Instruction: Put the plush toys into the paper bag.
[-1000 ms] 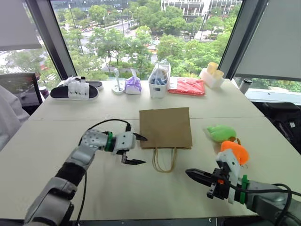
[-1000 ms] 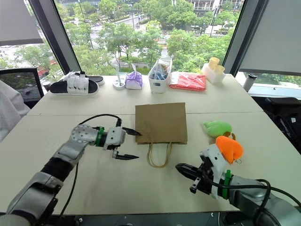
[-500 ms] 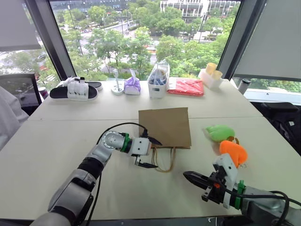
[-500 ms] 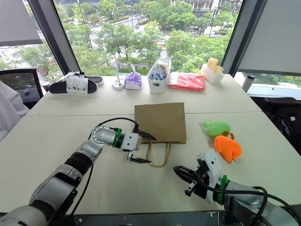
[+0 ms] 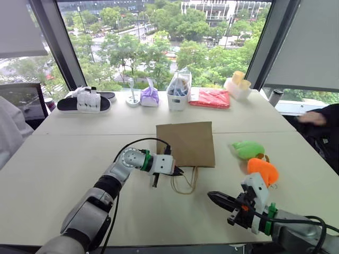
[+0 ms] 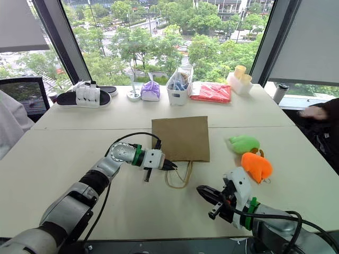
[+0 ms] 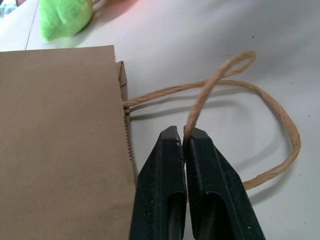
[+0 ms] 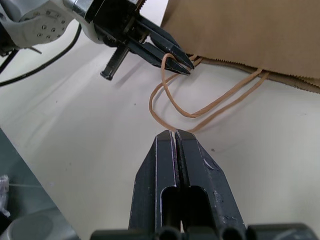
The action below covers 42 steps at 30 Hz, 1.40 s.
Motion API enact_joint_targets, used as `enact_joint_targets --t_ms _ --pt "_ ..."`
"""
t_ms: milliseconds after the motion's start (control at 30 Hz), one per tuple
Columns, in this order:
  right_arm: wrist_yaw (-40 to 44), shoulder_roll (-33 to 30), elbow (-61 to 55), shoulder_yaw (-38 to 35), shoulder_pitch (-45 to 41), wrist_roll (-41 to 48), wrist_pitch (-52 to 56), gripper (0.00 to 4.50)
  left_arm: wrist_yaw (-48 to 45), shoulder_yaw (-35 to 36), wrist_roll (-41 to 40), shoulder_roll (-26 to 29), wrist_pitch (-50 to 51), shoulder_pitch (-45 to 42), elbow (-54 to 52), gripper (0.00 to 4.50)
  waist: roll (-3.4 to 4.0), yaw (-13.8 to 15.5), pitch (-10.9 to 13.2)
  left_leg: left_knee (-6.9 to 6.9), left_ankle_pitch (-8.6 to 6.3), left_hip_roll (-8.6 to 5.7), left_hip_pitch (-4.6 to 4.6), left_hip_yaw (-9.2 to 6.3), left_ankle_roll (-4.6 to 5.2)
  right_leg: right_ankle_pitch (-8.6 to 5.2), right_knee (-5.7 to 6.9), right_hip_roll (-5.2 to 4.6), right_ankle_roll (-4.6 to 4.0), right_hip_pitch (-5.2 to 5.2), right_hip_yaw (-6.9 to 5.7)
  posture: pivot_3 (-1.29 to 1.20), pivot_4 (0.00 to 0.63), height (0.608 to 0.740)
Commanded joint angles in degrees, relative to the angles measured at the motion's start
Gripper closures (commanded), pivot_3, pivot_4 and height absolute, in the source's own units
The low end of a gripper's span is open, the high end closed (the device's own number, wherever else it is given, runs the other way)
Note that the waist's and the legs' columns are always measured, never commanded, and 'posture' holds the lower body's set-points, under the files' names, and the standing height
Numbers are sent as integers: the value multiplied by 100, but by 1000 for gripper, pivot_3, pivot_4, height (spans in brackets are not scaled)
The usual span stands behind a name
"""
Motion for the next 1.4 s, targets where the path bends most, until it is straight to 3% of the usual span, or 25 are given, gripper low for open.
enact_joint_targets --t_ms 33,167,433,700,1067,1400 --pt "-63 133 -227 19 -34 135 -141 4500 110 284 -285 -22 343 -224 -525 4444 -1 0 1 1 0 0 0 -2 0 0 1 0 0 -1 0 0 150 740" --pt "-550 918 234 683 -412 -534 -628 4500 474 912 -1062 -248 2243 -489 -1267 4444 -14 -16 1 5 0 2 1 -5 0 0 6 4 0 -2 -1 0 150 740" --pt "-1006 1781 2018 1561 -1801 -2083 -1665 4500 878 1300 -1603 -353 3957 -599 -2392 4444 -14 -215 -1 -1 4 2 9 -6 -6 -2 21 7 3 -12 -1 0 150 740" --pt "-1048 2084 3404 1435 -2804 -2797 -2493 4500 850 1172 -1653 -135 4421 -292 -3008 4444 -13 -283 -1 -14 24 1 5 -8 -42 -1 27 5 2 -22 1 0 150 740" --pt "-855 2417 6197 1614 -4379 -3617 -3448 4500 995 1195 -2233 -230 5488 158 -3989 4444 -12 -320 -1 -17 32 0 4 -4 -57 0 32 3 0 -28 7 0 150 740" --pt "-1012 2817 8579 1424 -5300 -4033 -4712 4500 1683 1748 -3146 -514 6812 87 -4456 4444 -12 -323 -1 -17 39 -2 2 -4 -69 0 50 -1 -1 -36 12 0 150 740"
